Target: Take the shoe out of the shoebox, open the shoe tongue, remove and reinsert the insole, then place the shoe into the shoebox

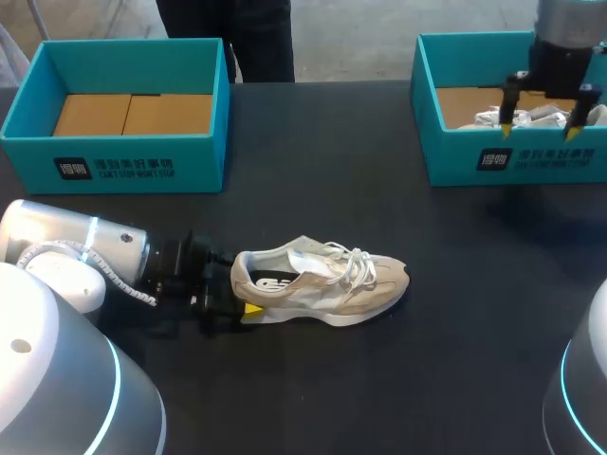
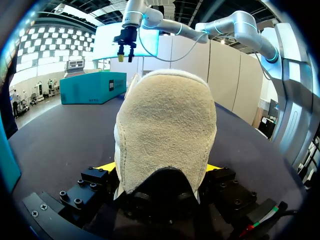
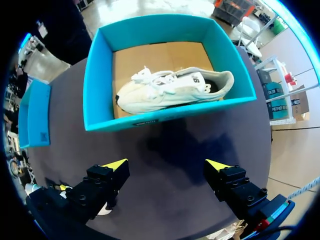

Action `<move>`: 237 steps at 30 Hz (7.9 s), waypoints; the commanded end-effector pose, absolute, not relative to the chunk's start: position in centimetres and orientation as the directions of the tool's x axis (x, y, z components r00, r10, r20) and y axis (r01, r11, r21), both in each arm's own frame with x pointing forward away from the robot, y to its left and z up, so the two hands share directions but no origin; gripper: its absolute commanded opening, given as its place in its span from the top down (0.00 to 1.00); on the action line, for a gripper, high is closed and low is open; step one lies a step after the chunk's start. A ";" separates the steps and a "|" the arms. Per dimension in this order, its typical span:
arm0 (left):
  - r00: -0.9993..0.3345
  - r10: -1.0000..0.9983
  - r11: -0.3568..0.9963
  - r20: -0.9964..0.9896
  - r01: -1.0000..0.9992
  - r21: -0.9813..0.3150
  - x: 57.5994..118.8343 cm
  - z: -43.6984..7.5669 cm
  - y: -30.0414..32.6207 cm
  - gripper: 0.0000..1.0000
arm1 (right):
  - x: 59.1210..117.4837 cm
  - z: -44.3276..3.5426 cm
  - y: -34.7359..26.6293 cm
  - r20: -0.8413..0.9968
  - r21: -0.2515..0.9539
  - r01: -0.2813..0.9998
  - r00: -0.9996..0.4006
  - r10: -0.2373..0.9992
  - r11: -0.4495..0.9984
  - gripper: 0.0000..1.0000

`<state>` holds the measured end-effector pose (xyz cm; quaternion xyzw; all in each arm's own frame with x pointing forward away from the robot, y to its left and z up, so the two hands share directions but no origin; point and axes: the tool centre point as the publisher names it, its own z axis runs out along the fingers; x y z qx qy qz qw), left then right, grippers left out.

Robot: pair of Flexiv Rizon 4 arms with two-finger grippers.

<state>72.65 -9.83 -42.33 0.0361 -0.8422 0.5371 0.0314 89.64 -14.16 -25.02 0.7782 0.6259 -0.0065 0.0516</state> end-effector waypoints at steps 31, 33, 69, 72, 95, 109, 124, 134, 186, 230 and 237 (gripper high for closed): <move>-0.995 -0.029 0.423 0.091 -0.095 -0.901 72.5 -42.6 -9.8 1.00 | 80.8 -26.3 6.5 -0.043 0.067 0.987 0.150 0.988 -0.147 0.00; -0.995 -0.029 0.423 0.091 -0.095 -0.901 72.5 -42.6 -9.8 1.00 | 80.8 -26.3 6.5 -0.043 0.067 0.987 0.150 0.988 -0.147 0.00; -0.995 -0.029 0.423 0.091 -0.095 -0.901 72.5 -42.6 -9.8 1.00 | 76.3 -25.1 17.0 -0.126 0.120 0.992 0.063 0.990 -0.048 0.00; -0.995 -0.029 0.423 0.091 -0.095 -0.901 72.5 -42.6 -9.8 1.00 | 75.6 -24.9 18.1 -0.148 0.111 0.993 0.043 0.988 -0.026 0.00; -0.995 -0.029 0.423 0.091 -0.095 -0.901 72.5 -42.6 -9.8 1.00 | 72.6 -27.0 24.6 -0.348 -0.005 0.995 -0.097 0.932 0.102 0.04; -0.995 -0.029 0.423 0.091 -0.095 -0.901 72.5 -42.6 -9.8 1.00 | 72.3 -29.8 24.3 -0.378 -0.075 0.996 -0.076 0.923 0.051 0.50; -0.995 -0.029 0.423 0.091 -0.095 -0.901 72.5 -42.6 -9.8 1.00 | 72.2 -31.1 25.0 -0.371 -0.111 0.992 -0.100 0.923 0.063 0.50; -0.995 -0.029 0.423 0.091 -0.095 -0.901 72.5 -42.6 -9.8 1.00 | 72.2 -32.3 25.6 -0.407 -0.126 0.989 -0.123 0.905 0.078 0.14; -0.995 -0.029 0.423 0.091 -0.095 -0.901 72.5 -42.6 -9.8 1.00 | 71.9 -33.5 20.7 -0.515 -0.136 0.990 -0.035 0.856 -0.041 1.00; -0.995 -0.029 0.423 0.091 -0.095 -0.901 72.5 -42.6 -9.8 1.00 | 69.5 -34.7 10.1 -0.240 0.114 0.889 0.457 0.856 -0.443 1.00; -0.995 -0.029 0.423 0.091 -0.095 -0.901 72.5 -42.6 -9.8 1.00 | 70.0 -36.3 9.3 -0.240 0.081 0.886 0.462 0.854 -0.456 1.00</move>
